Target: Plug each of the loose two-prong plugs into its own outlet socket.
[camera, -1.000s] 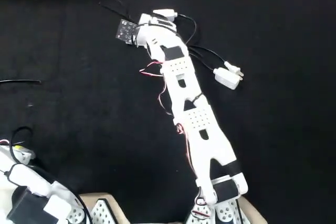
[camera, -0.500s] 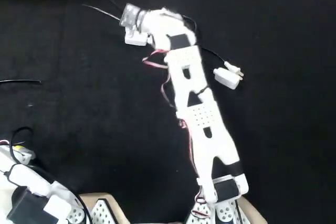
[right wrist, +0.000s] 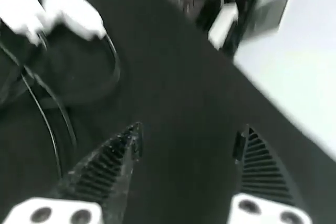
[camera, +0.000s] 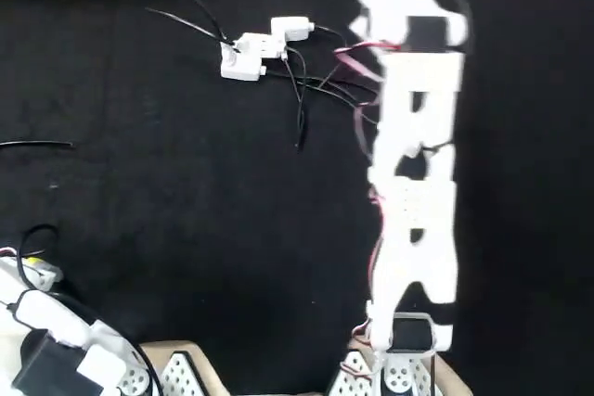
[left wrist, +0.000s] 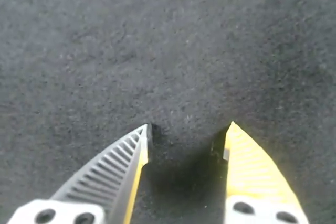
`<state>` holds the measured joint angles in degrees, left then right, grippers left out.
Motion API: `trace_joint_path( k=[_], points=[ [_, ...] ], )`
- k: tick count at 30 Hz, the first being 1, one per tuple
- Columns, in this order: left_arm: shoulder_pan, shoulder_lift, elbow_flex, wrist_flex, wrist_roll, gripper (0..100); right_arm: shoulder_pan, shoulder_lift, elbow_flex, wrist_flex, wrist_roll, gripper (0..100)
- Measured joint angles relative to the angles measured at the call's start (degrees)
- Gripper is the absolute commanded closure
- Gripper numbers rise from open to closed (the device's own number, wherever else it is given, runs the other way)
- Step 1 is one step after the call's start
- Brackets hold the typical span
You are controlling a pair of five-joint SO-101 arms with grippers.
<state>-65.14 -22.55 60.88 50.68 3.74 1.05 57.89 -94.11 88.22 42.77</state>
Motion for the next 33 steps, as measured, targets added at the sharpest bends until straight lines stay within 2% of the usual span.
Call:
trace_joint_path(
  k=[4, 10, 13, 16, 22, 25, 33],
  points=[
    [0.0, 0.0, 0.0, 0.0, 0.0, 76, 7.1, -1.8, 0.0, 8.0, 1.9, 72.0],
    [-0.1, -0.1, 0.5, -0.2, 0.2, 76, 12.0, -0.9, 3.6, 11.4, 19.4, 72.0],
    [-0.1, -0.1, 0.5, -0.2, 0.2, 76, 12.0, -0.4, 11.4, 11.5, 27.3, 71.9],
    [-0.1, -0.1, 0.5, -0.2, 0.2, 76, 10.8, -0.4, 20.9, 11.5, 31.6, 71.9],
    [-0.1, -0.1, 0.6, -0.2, 0.2, 76, 5.8, -2.7, 37.3, 11.5, 34.3, 71.8],
    [-0.1, -0.1, 0.6, -0.2, 0.2, 76, 3.9, -2.8, 38.6, 11.3, 34.3, 71.8],
    [-0.1, -0.1, 0.6, -0.2, 0.2, 76, 4.2, -2.7, 38.7, 11.2, 34.3, 71.8]
  ],
)
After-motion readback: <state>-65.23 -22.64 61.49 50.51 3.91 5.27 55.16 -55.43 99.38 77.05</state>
